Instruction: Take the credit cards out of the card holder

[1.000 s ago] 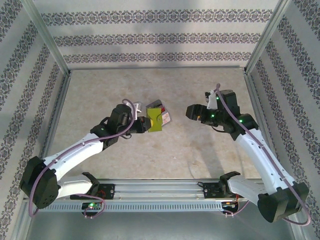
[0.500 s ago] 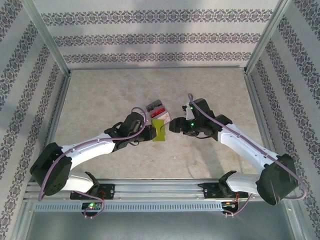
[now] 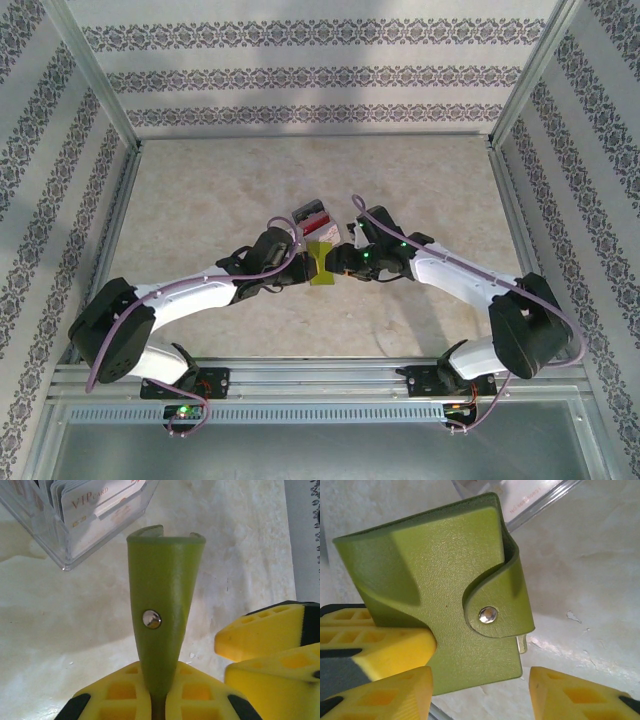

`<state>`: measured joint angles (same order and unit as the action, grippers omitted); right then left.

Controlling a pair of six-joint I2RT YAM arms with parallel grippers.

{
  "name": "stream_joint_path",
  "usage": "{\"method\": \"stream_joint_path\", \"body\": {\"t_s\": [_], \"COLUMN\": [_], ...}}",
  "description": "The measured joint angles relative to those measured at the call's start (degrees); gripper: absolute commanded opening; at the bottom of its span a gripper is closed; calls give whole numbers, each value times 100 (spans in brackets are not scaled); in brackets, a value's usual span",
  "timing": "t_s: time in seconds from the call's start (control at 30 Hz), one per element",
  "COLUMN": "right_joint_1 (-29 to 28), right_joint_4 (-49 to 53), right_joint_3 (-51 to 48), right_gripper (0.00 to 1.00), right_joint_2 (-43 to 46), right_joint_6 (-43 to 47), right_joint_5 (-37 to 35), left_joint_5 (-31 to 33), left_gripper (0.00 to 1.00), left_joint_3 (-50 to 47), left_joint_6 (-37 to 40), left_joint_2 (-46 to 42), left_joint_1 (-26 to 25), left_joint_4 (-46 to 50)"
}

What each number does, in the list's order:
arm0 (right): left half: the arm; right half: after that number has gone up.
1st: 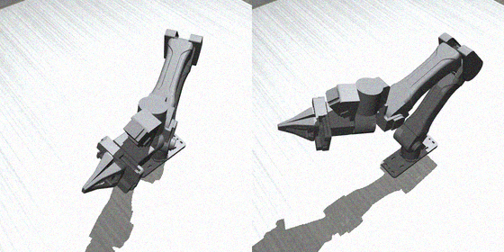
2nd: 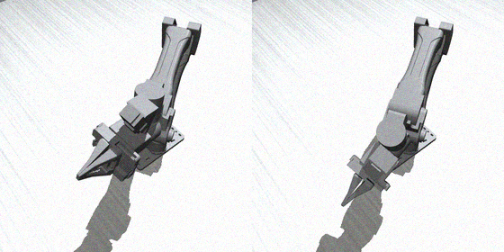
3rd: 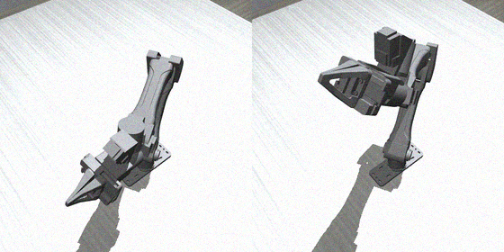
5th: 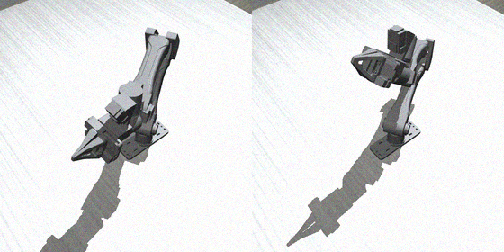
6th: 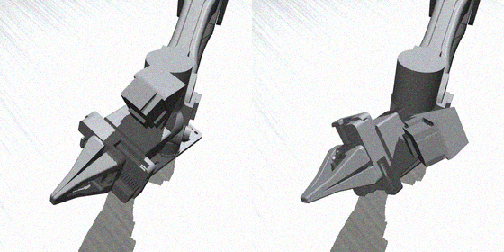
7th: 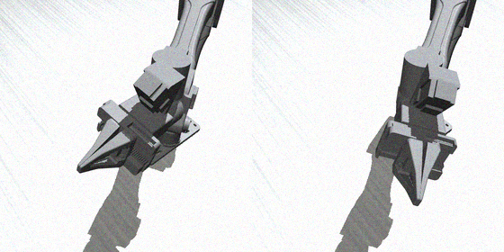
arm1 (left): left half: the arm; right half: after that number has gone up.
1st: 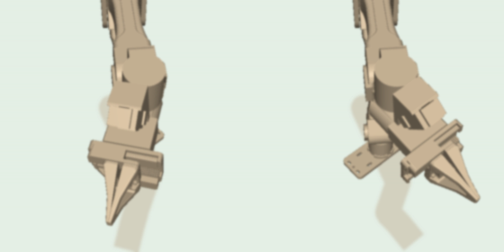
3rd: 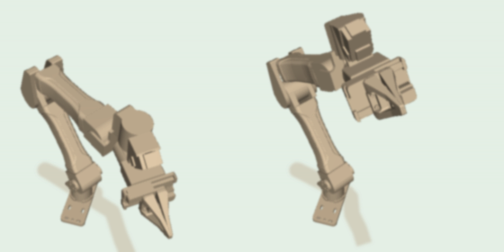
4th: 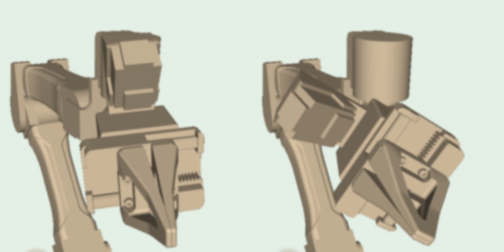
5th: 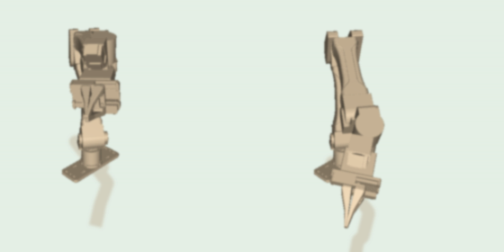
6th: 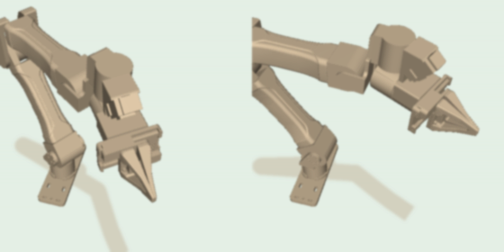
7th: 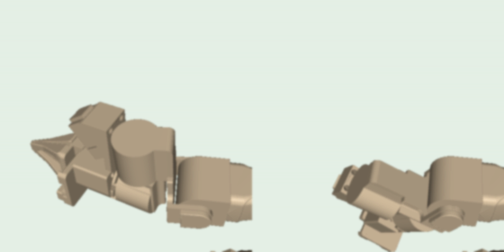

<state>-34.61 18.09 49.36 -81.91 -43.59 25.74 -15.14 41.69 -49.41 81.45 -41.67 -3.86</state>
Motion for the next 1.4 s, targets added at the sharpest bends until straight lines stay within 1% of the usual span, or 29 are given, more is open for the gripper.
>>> {"method": "stream_joint_path", "body": {"t_s": [0.1,0.43,0.93,1.4], "right_joint_1": [-7,-17,-55,-122], "right_joint_4": [-55,-201,-319,-254], "right_joint_3": [52,146,219,234], "right_gripper": [49,47,37,31], "right_joint_2": [-127,-459,-719,-820], "right_joint_6": [2,31,223,433], "right_joint_5": [-11,-197,-391,-599], "left_joint_5": [-22,-90,63,107], "left_gripper": [0,0,0,0], "left_joint_3": [2,4,7,7], "left_joint_6": [-11,-15,-15,-15], "left_joint_2": [50,120,155,155], "left_joint_1": [0,-70,-114,-146], "left_joint_4": [-48,-98,-81,26]}}
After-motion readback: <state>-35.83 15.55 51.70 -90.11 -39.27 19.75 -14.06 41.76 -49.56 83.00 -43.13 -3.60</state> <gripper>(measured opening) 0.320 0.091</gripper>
